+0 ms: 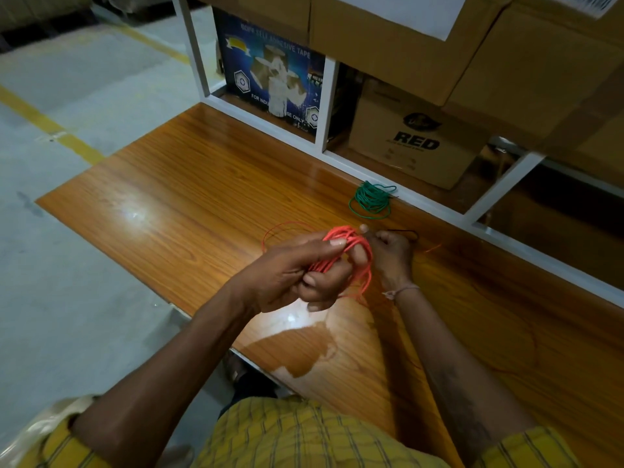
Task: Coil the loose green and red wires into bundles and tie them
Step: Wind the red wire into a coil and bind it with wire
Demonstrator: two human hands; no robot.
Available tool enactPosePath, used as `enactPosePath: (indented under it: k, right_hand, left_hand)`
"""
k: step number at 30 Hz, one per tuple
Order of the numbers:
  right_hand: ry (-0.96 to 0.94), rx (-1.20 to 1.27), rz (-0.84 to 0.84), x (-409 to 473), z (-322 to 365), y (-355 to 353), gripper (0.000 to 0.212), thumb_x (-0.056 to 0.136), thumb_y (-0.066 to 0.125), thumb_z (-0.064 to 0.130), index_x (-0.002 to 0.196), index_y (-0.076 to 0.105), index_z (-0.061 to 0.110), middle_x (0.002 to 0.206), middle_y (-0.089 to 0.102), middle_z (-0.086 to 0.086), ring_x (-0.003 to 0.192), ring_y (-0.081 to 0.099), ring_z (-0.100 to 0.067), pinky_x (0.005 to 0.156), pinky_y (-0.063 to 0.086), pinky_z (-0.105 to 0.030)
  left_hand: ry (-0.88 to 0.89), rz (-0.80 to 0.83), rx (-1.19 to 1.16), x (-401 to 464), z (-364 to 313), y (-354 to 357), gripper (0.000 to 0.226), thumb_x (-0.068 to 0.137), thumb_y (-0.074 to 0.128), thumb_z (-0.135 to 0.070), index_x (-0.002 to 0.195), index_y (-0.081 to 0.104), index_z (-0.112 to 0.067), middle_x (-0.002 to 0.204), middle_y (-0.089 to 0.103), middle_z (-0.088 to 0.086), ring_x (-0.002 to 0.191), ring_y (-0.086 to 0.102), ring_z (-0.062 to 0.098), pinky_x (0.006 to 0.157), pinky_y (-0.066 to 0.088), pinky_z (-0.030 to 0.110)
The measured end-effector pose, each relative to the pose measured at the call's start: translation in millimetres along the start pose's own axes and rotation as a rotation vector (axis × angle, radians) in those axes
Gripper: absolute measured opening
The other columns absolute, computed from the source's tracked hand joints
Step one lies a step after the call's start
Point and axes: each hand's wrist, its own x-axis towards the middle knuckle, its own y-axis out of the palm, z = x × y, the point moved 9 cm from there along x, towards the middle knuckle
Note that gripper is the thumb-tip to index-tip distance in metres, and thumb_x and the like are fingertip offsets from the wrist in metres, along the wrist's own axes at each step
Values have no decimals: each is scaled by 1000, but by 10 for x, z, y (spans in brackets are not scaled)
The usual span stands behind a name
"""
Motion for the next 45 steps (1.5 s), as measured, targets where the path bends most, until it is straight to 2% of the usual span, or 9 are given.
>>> enactPosePath:
  k: [5, 9, 13, 18, 21, 23, 29, 36, 45]
  right_hand:
    - [-32, -200, 100, -312, 16, 225, 47, 75, 62, 64, 68, 76, 19, 66, 74, 1, 68, 72, -19, 71, 56, -49]
    - [-127, -262, 268, -634, 65, 396, 47, 89, 76, 52, 64, 73, 13, 62, 73, -1, 58, 70, -11, 64, 56, -36]
    - [-264, -305, 558, -1056, 297, 500, 45, 96, 70, 50, 66, 75, 16, 55, 64, -1, 50, 55, -2, 56, 42, -25]
    - [-294, -195, 800, -1331, 673, 358, 28, 103, 66, 37, 86, 77, 18, 59, 50, -12, 49, 47, -14, 52, 38, -30]
    - [-206, 158, 877, -1285, 914, 119, 27, 103, 66, 26, 94, 69, 1, 56, 53, -7, 42, 51, -18, 53, 45, -36]
    - [-187, 369, 882, -1147, 1006, 3, 35, 99, 69, 31, 98, 65, -3, 54, 52, 3, 43, 51, -15, 65, 43, -51]
    - [-73, 679, 768, -657, 1027, -91, 17, 102, 58, 16, 100, 63, 0, 52, 37, 6, 39, 39, -5, 52, 46, -26]
    - [-115, 237, 567, -468, 739, 182, 28, 107, 59, 26, 98, 65, 0, 63, 42, -9, 48, 37, -15, 42, 37, -23]
    - [-104, -307, 789, -1152, 474, 441, 44, 109, 50, 45, 91, 73, 12, 66, 68, -11, 54, 62, -17, 56, 49, -24]
  left_hand:
    - [142, -139, 36, 117, -167, -179, 42, 109, 31, -10, 150, 37, -1, 87, 52, 16, 58, 51, 20, 81, 51, 42]
    - [200, -347, 160, 128, -256, -538, 49, 109, 37, -18, 156, 28, -7, 120, 68, 12, 97, 72, 30, 86, 43, 48]
    - [167, -519, 349, 111, -225, -898, 29, 117, 29, -35, 143, 40, -34, 132, 74, 1, 135, 64, 29, 124, 25, 63]
    - [-26, -664, 633, 65, -73, -1094, 45, 115, 22, -49, 146, 43, -23, 136, 68, 15, 114, 70, -5, 112, 35, 38]
    - [-148, -549, 684, 37, 117, -1087, 54, 106, 27, -67, 131, 56, -28, 117, 68, 33, 98, 69, 35, 111, 47, 56]
    - [-196, -473, 633, 35, 220, -1031, 64, 106, 27, -65, 137, 51, -14, 110, 63, 36, 76, 56, 33, 94, 54, 43]
    - [-206, -190, 402, 115, 397, -619, 76, 111, 14, -53, 139, 44, 10, 82, 45, 14, 59, 28, 24, 66, 44, 36]
    - [-91, 33, 39, 164, 270, -245, 86, 108, -1, -58, 143, 42, 7, 76, 36, 9, 46, 11, 19, 62, 40, 35]
    - [207, -333, -164, 151, -45, -784, 99, 99, 10, -78, 150, 38, 3, 107, 63, 18, 65, 66, 20, 88, 56, 43]
